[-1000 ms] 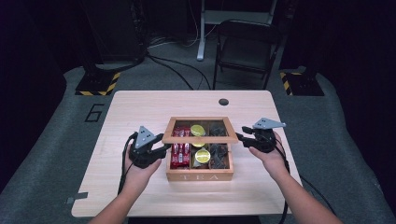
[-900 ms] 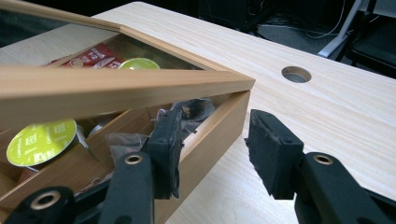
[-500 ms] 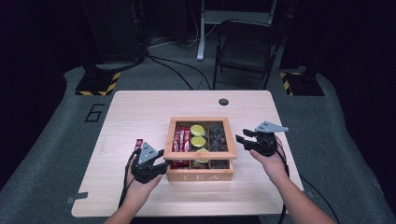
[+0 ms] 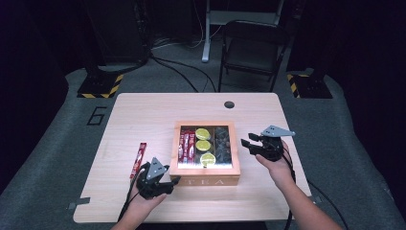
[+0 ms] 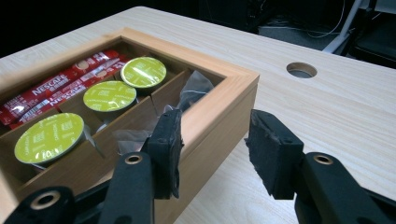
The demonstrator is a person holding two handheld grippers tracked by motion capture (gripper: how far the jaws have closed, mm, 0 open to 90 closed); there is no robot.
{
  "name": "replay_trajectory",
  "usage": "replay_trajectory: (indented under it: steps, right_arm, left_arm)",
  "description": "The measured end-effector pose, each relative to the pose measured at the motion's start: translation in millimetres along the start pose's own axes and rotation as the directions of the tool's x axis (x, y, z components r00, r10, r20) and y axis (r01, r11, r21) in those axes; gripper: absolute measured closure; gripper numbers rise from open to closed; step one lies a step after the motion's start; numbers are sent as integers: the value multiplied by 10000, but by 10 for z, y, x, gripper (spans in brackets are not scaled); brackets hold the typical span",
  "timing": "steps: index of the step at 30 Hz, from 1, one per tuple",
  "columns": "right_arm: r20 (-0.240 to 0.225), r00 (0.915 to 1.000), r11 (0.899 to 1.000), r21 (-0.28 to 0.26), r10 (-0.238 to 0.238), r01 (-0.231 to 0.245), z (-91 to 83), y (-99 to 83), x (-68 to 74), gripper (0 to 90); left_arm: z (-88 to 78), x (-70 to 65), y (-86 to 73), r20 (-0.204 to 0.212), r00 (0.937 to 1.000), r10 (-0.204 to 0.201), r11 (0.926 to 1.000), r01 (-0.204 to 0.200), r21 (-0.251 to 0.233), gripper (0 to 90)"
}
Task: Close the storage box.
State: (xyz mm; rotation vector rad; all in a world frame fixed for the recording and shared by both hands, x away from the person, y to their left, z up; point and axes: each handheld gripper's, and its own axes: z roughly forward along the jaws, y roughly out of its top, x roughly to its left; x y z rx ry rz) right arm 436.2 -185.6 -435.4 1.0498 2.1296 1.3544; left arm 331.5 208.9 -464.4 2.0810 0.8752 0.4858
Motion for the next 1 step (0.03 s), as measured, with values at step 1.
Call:
replay_trajectory:
  steps: [1]
  right_arm:
    - [-8, 10000, 10000, -26, 12, -12, 0, -1, 2, 542]
  left_arm:
    - [-10, -2, -5, 19, 9999, -127, 9999, 127, -30, 353]
